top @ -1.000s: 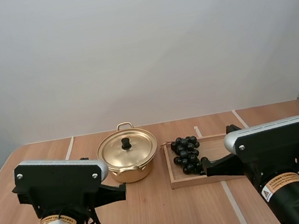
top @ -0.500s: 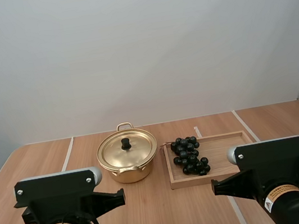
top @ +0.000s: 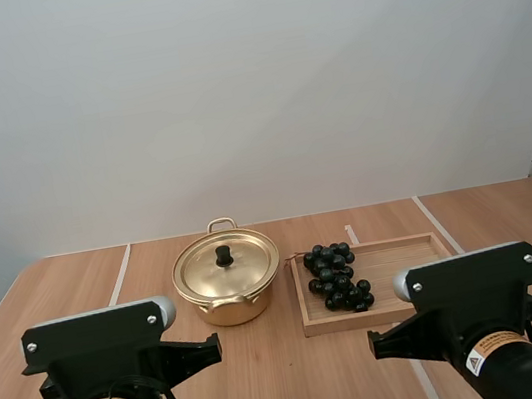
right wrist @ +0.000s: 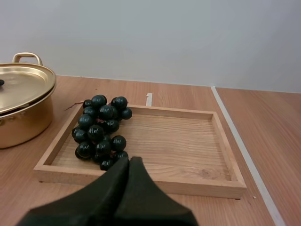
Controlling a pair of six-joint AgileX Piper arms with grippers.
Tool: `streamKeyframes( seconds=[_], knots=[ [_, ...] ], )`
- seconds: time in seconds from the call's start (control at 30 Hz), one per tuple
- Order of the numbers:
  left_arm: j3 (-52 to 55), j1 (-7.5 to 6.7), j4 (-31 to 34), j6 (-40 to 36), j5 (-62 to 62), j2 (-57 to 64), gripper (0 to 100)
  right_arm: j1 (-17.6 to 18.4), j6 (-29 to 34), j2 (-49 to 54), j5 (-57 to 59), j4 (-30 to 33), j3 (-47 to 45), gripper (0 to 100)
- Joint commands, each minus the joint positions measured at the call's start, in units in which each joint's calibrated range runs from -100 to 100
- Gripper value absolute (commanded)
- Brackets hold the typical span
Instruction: Open the pot, put the pineapple inside, and close it
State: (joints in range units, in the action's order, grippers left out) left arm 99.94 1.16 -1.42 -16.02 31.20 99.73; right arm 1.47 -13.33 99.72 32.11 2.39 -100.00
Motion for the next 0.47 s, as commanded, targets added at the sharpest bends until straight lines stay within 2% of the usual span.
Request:
streamKeyframes(
  seconds=[0.0, 0.43],
  knots=[
    [0.1, 0.13, -0.3, -0.3, -0.2, 0.3, 0, -0.2, -0.7, 0.3, -0.4, -0.7, 0.0, 0],
    [0.1, 0.13, -0.3, -0.3, -0.2, 0.3, 0, -0.2, 0.7, 0.3, -0.6, -0.4, 0.0, 0]
  ],
)
